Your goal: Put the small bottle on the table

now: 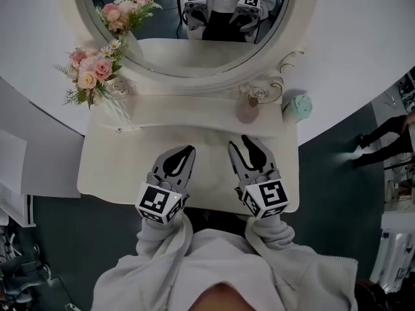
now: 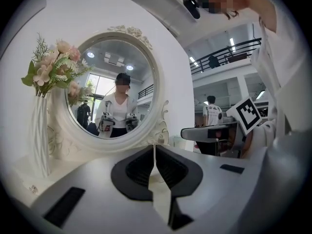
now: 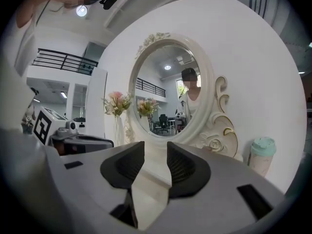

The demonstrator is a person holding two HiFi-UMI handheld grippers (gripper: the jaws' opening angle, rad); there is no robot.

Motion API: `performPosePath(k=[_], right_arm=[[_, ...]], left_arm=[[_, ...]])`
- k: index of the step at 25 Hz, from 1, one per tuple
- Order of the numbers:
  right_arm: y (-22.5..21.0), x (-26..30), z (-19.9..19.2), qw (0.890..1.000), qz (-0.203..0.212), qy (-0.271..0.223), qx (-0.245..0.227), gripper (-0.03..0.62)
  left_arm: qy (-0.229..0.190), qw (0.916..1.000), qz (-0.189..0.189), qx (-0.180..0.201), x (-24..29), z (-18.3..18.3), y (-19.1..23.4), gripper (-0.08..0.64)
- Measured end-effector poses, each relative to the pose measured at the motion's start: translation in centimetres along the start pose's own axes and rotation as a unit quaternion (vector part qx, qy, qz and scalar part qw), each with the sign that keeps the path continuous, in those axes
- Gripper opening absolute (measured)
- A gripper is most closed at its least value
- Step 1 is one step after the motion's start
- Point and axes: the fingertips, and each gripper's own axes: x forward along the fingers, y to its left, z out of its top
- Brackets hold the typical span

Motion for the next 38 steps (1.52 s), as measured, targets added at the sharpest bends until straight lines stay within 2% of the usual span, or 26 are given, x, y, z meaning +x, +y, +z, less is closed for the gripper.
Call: performPosePath(k=[5,10,18,38], right_arm=[[1.2,-0.9,1.8,0.999,0.004,-0.025,-0.033,0.121],[1.5,-1.7,2.5,0.998,0.006,-0.043,-0.055,0.057],[1.9,-3.0,3.2,0.994,0.013,-0.071,-0.079,0.035],[-0.2,-2.7,2.0,0.998,-0.008,-0.05,-0.044,0.032]], left_arm=[[-0.013,0.9999,-0.003,0.008,-0.6,1.2,-0.3,0.028],[-0.022,0.9996,-0.004,0.015,-1.0,2.0,-0.3,0.028],[-0.023,0.9996,-0.008,0.014,-0.7,1.9,-0.4,0.028],[-0.013,0.9997,-0.017,0.009,0.3,1.4,-0.5,0.028]])
